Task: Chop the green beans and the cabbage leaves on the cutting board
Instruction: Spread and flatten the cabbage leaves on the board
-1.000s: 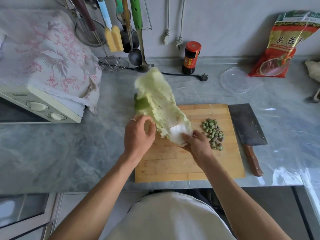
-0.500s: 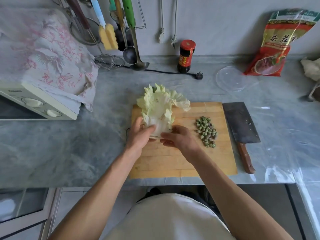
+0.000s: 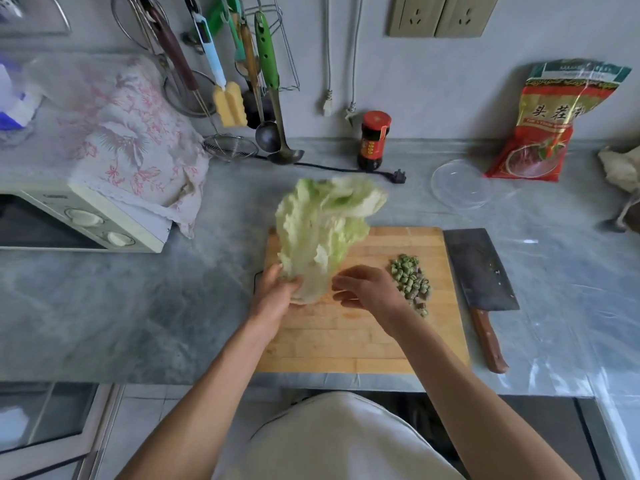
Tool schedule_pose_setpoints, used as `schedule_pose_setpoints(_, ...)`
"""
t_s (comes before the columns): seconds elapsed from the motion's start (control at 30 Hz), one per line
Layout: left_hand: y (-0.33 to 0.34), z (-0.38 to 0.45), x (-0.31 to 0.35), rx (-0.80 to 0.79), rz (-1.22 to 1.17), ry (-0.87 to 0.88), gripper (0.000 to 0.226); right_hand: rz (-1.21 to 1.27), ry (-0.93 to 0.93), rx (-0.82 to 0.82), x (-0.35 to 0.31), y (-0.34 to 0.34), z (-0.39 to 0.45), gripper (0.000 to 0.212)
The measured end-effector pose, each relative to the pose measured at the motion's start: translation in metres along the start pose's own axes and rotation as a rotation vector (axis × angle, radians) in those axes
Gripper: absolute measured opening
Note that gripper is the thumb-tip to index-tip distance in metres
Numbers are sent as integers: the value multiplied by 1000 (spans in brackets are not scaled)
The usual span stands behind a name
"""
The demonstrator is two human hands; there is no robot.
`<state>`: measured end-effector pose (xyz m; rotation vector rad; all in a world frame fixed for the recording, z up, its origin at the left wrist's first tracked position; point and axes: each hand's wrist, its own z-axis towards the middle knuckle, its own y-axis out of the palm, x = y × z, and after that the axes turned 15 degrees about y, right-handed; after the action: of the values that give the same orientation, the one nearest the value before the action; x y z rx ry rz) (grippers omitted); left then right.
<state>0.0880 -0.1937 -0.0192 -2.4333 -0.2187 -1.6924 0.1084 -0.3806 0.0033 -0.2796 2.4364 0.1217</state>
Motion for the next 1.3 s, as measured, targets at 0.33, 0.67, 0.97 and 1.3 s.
schedule_pose_setpoints(0.33,-29,-4,-28,-165,446,-51,66,-120,102,125,27,-6,23,7)
schedule_pose_setpoints(0.67,19,-1,35,-216,972,661,34,-305,-138,436,44,-55,3,7)
schedule_pose_setpoints(0.97,152,-5,39,-783,776,604,23,-557,212,872,97,-167,-33,33)
schedule_pose_setpoints(1.3,192,-18,24,-759,756,488,21,-433,300,748,101,-186,-26,51)
